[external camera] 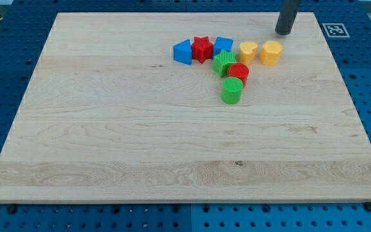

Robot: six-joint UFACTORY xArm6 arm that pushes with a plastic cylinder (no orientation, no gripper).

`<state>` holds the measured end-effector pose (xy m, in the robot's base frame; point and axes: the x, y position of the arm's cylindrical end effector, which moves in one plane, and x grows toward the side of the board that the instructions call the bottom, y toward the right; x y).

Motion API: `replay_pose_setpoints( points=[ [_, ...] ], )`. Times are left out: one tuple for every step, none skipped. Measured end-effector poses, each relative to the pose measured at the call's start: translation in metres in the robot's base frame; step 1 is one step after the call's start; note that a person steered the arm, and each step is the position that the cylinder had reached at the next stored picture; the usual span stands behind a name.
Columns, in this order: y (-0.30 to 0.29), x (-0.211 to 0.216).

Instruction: Push the yellow hexagon closer to the yellow heart

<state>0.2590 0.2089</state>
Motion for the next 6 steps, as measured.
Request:
replay_pose_setpoints(
  points=[
    [0.000,0.013],
    [0.000,0.060],
    [0.000,0.089],
    [0.000,0.079],
    [0.000,0.078],
    [-0.005,0.070]
  ],
)
